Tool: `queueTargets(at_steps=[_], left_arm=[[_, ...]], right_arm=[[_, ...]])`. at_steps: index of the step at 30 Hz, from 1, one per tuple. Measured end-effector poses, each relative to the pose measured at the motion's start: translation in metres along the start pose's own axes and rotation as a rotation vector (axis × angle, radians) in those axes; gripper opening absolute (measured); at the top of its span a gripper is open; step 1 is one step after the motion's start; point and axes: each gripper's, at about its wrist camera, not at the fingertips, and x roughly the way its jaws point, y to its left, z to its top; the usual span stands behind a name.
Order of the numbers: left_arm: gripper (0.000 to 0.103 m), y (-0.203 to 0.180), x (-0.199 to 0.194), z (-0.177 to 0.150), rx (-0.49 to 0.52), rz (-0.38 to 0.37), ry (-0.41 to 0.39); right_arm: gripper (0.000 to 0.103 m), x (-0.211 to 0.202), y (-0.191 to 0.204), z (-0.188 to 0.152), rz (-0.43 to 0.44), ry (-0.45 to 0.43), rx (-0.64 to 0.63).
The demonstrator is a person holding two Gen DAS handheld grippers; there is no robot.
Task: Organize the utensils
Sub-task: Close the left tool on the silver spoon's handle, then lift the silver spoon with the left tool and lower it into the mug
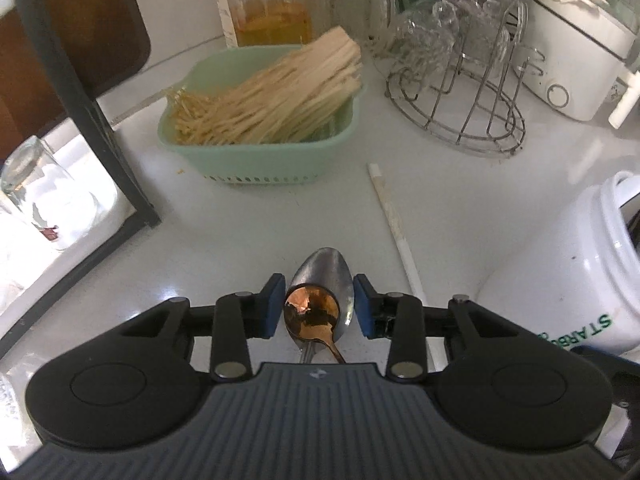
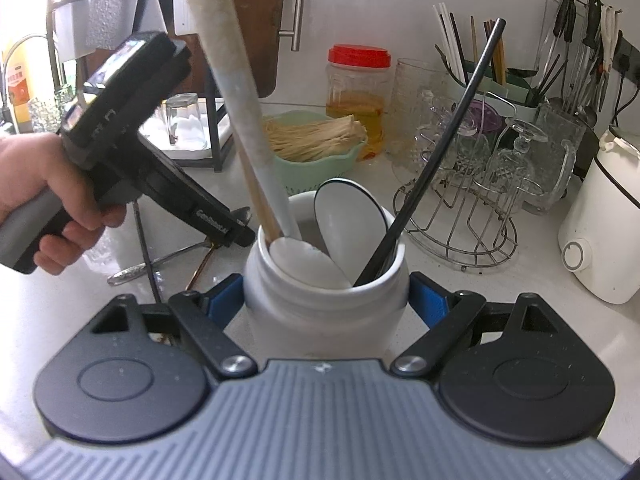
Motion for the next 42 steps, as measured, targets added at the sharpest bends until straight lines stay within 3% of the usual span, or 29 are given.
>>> queueTargets(at_steps=[19,42], left_arm=[[0.042,-0.003,-0.089,0.004,-0.105,0.098,-0.203],[0.042,-0.008,-0.13,0.015,-0.175,0.086,-0.275]], right_arm=[[0.09,0.002,-0.001,0.0,0.02,-0.026,-0.021],[0.09,0.004,0.0,0.002,0.025,-0.022,-0.03]])
